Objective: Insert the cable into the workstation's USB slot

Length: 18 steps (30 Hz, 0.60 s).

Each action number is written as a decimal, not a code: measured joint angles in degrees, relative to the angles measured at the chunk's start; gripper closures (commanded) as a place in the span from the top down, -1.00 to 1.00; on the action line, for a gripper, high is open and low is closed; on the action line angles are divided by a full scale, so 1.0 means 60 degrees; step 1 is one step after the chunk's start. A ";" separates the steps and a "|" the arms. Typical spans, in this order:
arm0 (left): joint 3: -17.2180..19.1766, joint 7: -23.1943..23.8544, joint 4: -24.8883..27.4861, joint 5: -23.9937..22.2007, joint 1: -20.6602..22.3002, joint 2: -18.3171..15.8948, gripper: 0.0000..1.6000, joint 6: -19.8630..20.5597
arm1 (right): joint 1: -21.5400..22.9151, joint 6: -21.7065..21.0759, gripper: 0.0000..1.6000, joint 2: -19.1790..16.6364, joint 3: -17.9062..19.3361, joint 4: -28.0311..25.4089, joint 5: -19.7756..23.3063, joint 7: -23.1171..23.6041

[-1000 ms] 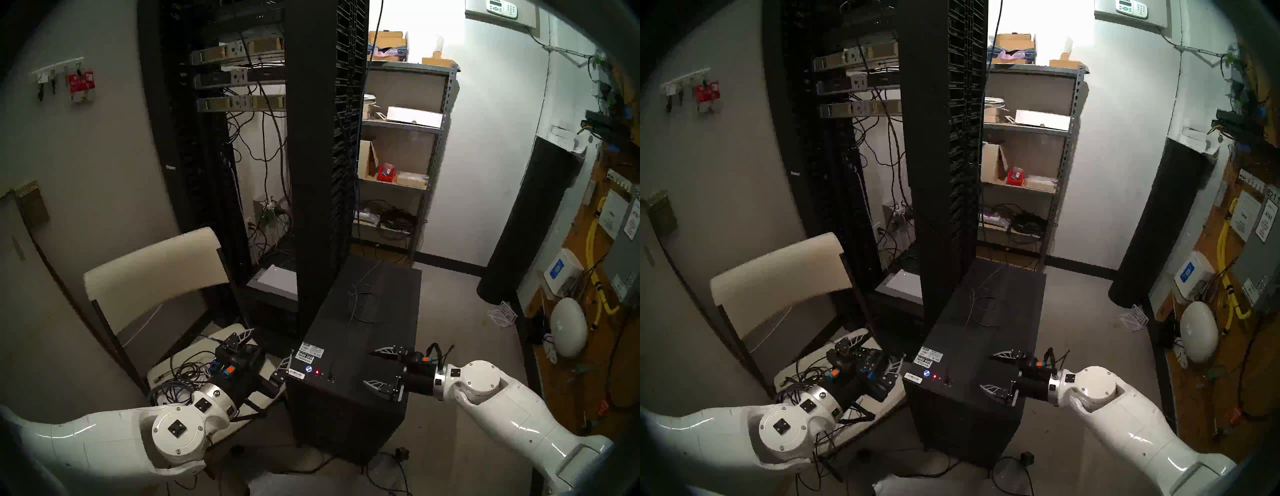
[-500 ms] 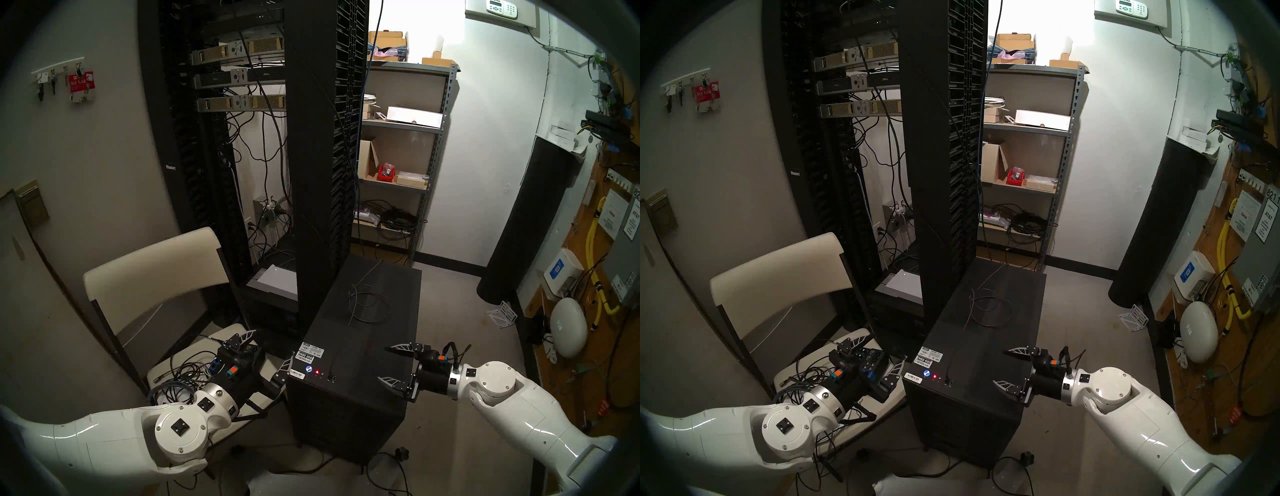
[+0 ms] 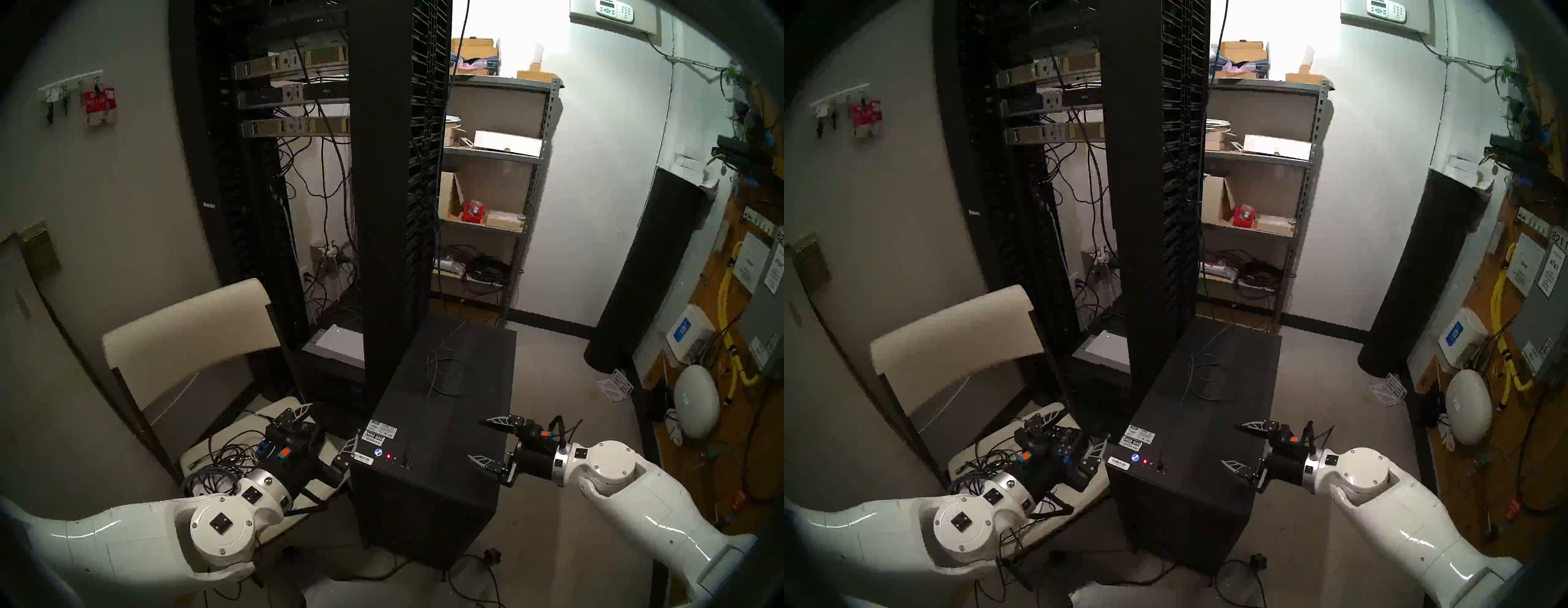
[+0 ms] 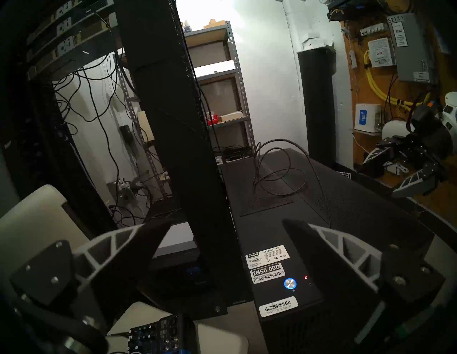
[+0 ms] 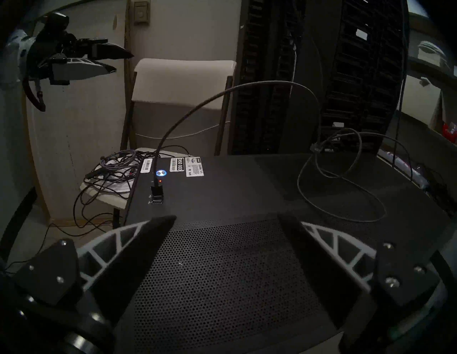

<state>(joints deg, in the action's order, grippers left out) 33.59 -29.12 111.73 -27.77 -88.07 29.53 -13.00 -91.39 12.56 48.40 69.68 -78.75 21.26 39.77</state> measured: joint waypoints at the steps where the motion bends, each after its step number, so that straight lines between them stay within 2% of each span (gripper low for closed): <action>1: -0.0001 -0.0003 0.0000 -0.0002 0.0001 0.0000 1.00 -0.0001 | 0.0000 0.0002 1.00 -0.0002 0.0001 -0.0003 0.0000 -0.0007; 18: -0.0015 0.0000 0.0000 -0.0020 0.0020 0.0001 1.00 -0.0013 | 0.0000 0.0035 1.00 -0.0029 0.0000 -0.0031 -0.0001 -0.0062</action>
<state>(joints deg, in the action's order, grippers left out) 33.50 -29.12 111.73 -27.90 -87.95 29.54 -13.08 -91.39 12.76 48.23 69.68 -78.93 21.26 39.40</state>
